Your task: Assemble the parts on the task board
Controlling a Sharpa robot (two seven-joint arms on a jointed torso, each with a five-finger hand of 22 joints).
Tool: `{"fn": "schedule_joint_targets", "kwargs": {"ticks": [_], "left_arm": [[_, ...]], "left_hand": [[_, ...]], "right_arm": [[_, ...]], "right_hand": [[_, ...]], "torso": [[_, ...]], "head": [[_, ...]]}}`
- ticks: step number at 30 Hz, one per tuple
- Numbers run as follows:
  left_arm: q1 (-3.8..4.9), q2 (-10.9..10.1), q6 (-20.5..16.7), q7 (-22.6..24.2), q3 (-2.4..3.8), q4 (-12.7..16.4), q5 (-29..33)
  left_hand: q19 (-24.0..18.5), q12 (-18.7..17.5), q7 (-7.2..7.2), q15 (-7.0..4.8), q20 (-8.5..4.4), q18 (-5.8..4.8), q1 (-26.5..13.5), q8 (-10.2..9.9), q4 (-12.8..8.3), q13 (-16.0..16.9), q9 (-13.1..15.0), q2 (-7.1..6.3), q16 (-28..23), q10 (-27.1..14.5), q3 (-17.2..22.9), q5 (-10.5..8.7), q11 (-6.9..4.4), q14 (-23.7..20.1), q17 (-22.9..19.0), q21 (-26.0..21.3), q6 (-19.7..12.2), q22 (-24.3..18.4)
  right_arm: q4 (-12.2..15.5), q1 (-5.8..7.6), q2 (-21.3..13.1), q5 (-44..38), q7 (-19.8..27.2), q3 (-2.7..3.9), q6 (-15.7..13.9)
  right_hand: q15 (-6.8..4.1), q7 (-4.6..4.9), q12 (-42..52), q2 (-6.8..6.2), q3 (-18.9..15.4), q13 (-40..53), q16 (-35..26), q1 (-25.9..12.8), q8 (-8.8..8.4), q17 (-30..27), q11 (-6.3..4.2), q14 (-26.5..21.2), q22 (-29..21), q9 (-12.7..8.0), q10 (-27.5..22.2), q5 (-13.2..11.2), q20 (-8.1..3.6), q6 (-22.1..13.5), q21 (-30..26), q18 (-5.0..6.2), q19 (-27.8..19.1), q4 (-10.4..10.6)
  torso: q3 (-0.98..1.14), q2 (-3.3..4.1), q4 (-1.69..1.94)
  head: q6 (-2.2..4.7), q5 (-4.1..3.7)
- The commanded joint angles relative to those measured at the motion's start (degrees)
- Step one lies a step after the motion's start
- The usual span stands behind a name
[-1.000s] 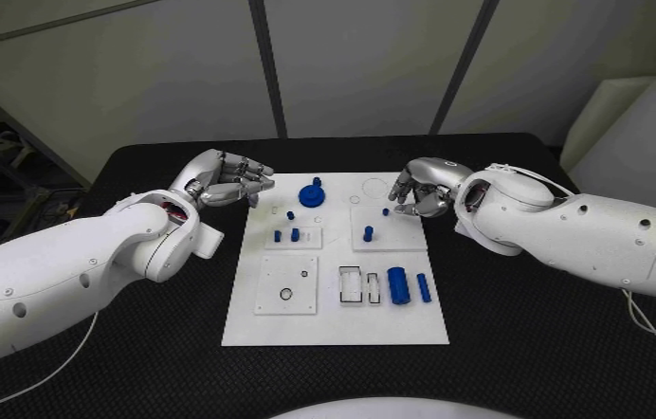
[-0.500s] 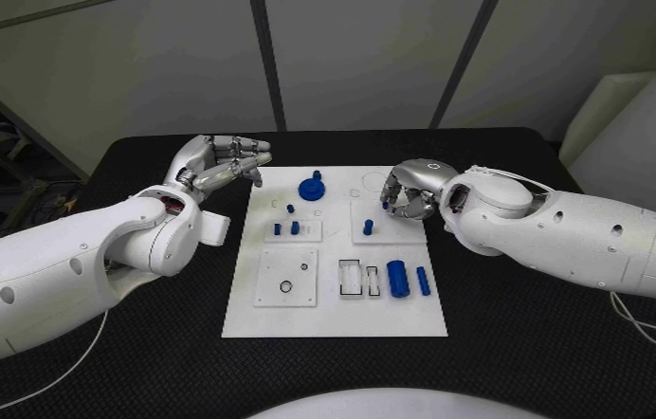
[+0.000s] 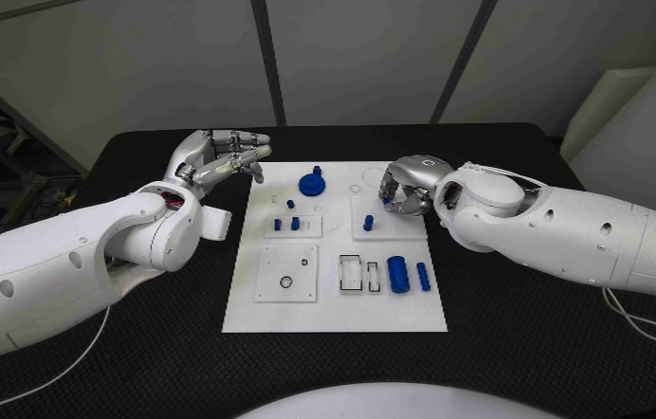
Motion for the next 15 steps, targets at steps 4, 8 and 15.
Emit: {"fn": "schedule_joint_targets", "kwargs": {"ticks": [4,8,15], "left_arm": [[0.06,0.0,-0.2,0.7,0.05,-0.1,0.8],[0.07,0.0,-0.5,0.4,0.05,-0.2,0.9],[0.07,0.0,-1.1,-0.2,0.05,-0.3,0.9]], "left_hand": [[-0.1,0.5,0.39,0.09,-0.05,2.93,0.0,0.2,0.0,0.0,-0.2,0.5,-0.4,-0.4,-0.5,-0.08,0.12,-0.4,-0.2,-0.5,-0.2,-0.2],[-0.1,0.5,0.42,0.1,-0.04,2.93,0.0,0.2,0.0,0.0,-0.2,0.52,-0.4,-0.5,-0.6,-0.08,0.14,-0.4,-0.2,-0.5,-0.2,-0.3],[0.0,0.8,0.59,0.19,0.03,2.91,-0.3,0.2,0.3,0.0,-0.3,0.84,-0.4,-0.7,-0.7,-0.05,0.25,-0.3,-0.3,-0.7,-0.4,-0.5]], "right_arm": [[-0.2,0.07,0.4,-1.4,-1.8,0.02,3.5],[-0.2,0.07,0.4,-1.5,-2.2,0.02,4.4],[-0.4,0.05,0.9,-2.4,-2.9,0.02,5.3]], "right_hand": [[-0.16,-0.46,0.7,0.92,1.4,-0.2,3.7,1.0,0.47,2.5,-0.5,3.3,3.1,0.3,1.7,0.3,-0.34,1.7,2.3,-1.65,1.3,-0.8],[-0.59,-0.86,1.1,1.51,2.3,-0.1,4.5,1.6,1.02,2.8,-0.99,3.2,4.3,0.6,3.1,0.2,-0.48,3.2,3.2,-1.86,1.7,-1.8],[-0.9,-1.35,1.2,2.03,3.0,0.0,5.2,1.6,1.5,3.1,-1.49,3.0,5.1,1.0,4.5,0.0,-0.79,4.7,3.8,-1.97,1.8,-3.1]], "torso": [[0.0,-0.11,-0.05],[0.01,-0.13,-0.05],[-0.04,-0.06,-0.04]], "head": [[-0.26,0.0],[-0.3,-0.04],[-0.48,-0.13]]}}
